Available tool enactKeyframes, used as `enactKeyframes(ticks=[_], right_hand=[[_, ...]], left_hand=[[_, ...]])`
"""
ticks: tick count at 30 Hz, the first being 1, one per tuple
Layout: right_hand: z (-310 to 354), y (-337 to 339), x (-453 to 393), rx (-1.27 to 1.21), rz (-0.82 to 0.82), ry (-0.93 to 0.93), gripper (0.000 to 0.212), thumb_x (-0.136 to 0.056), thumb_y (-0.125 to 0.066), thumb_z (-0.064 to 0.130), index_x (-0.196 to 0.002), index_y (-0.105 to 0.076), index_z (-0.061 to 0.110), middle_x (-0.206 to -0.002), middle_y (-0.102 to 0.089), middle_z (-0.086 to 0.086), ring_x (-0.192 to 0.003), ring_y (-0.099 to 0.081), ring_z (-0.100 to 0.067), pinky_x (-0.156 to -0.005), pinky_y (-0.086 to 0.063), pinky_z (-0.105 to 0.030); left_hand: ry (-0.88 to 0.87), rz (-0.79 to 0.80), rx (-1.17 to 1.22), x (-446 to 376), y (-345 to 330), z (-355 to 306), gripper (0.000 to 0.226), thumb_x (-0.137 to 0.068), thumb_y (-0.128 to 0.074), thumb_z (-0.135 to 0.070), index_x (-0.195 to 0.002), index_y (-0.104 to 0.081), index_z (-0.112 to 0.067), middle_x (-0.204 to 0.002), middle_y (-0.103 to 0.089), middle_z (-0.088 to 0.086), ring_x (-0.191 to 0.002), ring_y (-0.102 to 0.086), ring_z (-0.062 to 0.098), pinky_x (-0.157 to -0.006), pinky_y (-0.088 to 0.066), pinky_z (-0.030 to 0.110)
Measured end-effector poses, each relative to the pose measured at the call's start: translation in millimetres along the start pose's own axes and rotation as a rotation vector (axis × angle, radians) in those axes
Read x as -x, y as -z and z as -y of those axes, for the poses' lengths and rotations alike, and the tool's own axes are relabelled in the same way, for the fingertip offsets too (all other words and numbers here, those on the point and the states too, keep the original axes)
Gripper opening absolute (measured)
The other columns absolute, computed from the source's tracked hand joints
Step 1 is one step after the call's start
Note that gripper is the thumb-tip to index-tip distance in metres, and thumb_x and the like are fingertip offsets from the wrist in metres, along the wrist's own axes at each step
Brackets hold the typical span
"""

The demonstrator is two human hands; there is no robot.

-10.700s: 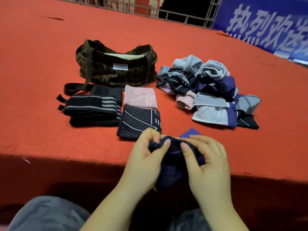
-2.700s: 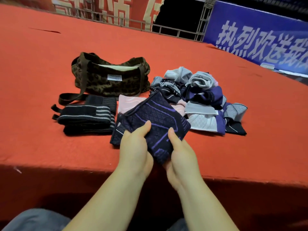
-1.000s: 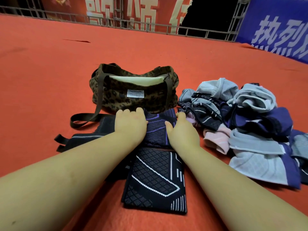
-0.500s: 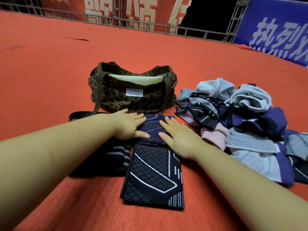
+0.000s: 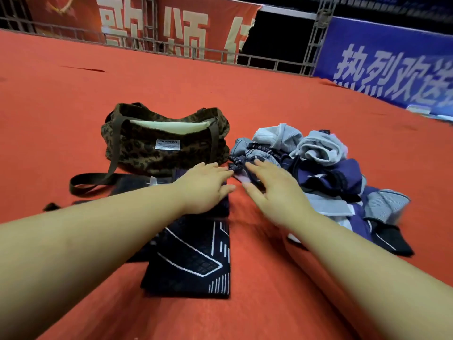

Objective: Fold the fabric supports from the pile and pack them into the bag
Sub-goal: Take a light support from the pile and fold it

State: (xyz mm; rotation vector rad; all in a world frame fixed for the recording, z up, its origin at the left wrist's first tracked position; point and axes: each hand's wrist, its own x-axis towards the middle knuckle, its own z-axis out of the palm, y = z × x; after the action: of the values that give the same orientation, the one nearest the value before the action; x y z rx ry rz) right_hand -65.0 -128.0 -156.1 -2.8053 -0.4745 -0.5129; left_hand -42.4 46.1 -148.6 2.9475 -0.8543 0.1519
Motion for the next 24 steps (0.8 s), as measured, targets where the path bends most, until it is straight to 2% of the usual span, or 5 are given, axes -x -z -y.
enactKeyframes(ticks=[5, 9, 12, 18, 24], right_hand=[[-50, 16, 46, 0.100, -0.219, -0.043, 0.057, -0.080, -0.043, 0.044, -0.118, -0.064, 0.007, -0.121, -0.064, -0.014, -0.113, -0.059, -0.035, -0.096, -0.043, -0.052], [-73, 14, 95, 0.091, -0.398, -0.092, 0.042, -0.079, -0.051, 0.037, -0.108, -0.068, 0.012, -0.112, -0.067, -0.005, -0.102, -0.061, -0.029, -0.090, -0.043, -0.041], [-77, 5, 118, 0.066, -0.503, -0.210, 0.038, -0.078, -0.052, 0.038, -0.106, -0.068, 0.017, -0.107, -0.067, 0.000, -0.097, -0.057, -0.023, -0.087, -0.036, -0.035], [-83, -15, 126, -0.010, -0.489, -0.505, 0.058, -0.072, -0.060, 0.051, -0.120, -0.062, 0.019, -0.122, -0.062, -0.003, -0.114, -0.052, -0.028, -0.098, -0.033, -0.042], [-85, -13, 132, 0.018, -0.433, -0.567, 0.071, -0.065, -0.079, 0.050, -0.124, -0.059, 0.015, -0.110, -0.065, -0.007, -0.115, -0.050, -0.031, -0.109, -0.019, -0.046]], left_hand=[[-0.046, -0.024, 0.275, -12, -16, -64, 0.036, -0.097, -0.045, -0.037, -0.123, -0.058, -0.015, -0.127, -0.060, 0.009, -0.118, -0.053, 0.029, -0.095, -0.042, 0.039], [0.092, -0.022, 0.341, -18, -31, -108, 0.033, -0.095, -0.045, -0.043, -0.106, -0.067, -0.021, -0.113, -0.065, 0.009, -0.109, -0.056, 0.030, -0.082, -0.041, 0.031], [0.194, -0.129, 0.301, -23, -35, -126, 0.034, -0.090, -0.048, -0.051, -0.110, -0.067, -0.031, -0.114, -0.066, 0.002, -0.111, -0.054, 0.026, -0.086, -0.038, 0.031], [0.298, -0.099, 0.415, -26, -44, -139, 0.040, -0.081, -0.058, -0.059, -0.106, -0.067, -0.029, -0.106, -0.068, -0.005, -0.107, -0.059, 0.020, -0.090, -0.044, 0.031], [0.255, -0.058, 0.312, -18, -53, -153, 0.050, -0.082, -0.057, -0.057, -0.123, -0.052, -0.028, -0.118, -0.064, -0.004, -0.114, -0.056, 0.023, -0.091, -0.040, 0.032]])
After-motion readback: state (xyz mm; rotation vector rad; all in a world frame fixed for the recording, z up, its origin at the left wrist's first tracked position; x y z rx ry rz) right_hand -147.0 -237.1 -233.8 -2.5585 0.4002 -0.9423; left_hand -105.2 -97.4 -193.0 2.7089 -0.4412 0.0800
